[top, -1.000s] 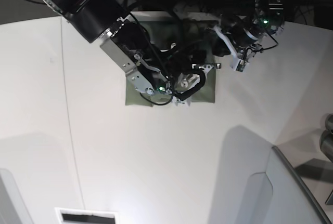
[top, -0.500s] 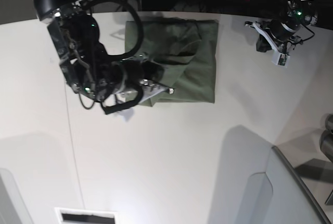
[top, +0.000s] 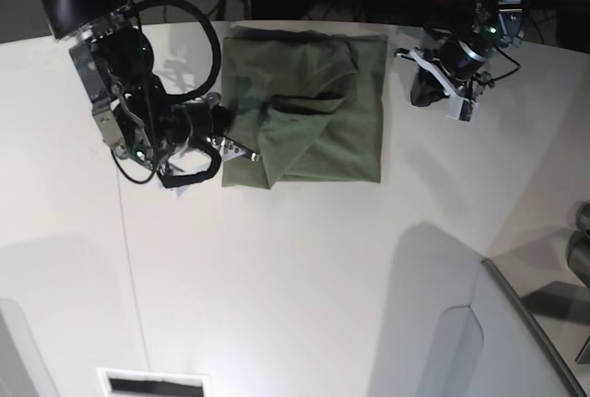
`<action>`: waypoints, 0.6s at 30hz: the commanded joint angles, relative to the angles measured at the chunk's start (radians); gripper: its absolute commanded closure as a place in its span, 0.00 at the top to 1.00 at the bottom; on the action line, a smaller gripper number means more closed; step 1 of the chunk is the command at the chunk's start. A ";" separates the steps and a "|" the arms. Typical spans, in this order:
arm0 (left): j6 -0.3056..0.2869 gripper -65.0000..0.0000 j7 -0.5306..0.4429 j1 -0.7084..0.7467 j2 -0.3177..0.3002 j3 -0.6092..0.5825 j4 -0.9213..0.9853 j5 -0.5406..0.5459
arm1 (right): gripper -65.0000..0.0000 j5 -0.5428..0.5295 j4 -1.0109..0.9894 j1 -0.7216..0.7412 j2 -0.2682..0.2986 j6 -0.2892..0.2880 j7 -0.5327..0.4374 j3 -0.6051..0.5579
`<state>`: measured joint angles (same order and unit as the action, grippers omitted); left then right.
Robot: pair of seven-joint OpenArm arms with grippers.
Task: Layout the t-shirt on the table in an organized manner, then fold the t-shirt properly
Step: 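Release the fold and press the folded shirt flat with the right gripper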
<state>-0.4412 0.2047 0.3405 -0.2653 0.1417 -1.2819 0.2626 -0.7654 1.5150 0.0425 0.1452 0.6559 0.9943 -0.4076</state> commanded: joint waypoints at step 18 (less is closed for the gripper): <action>-0.001 0.00 0.058 -0.010 0.027 -0.072 0.005 -0.023 | 0.00 -0.009 -0.072 0.095 -0.086 0.000 -0.002 -0.076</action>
<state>-0.4458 0.2020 0.3191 -0.2329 0.0711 -1.2804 0.2665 -0.7681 1.4288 0.1215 0.0605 0.6537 0.9958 -0.4870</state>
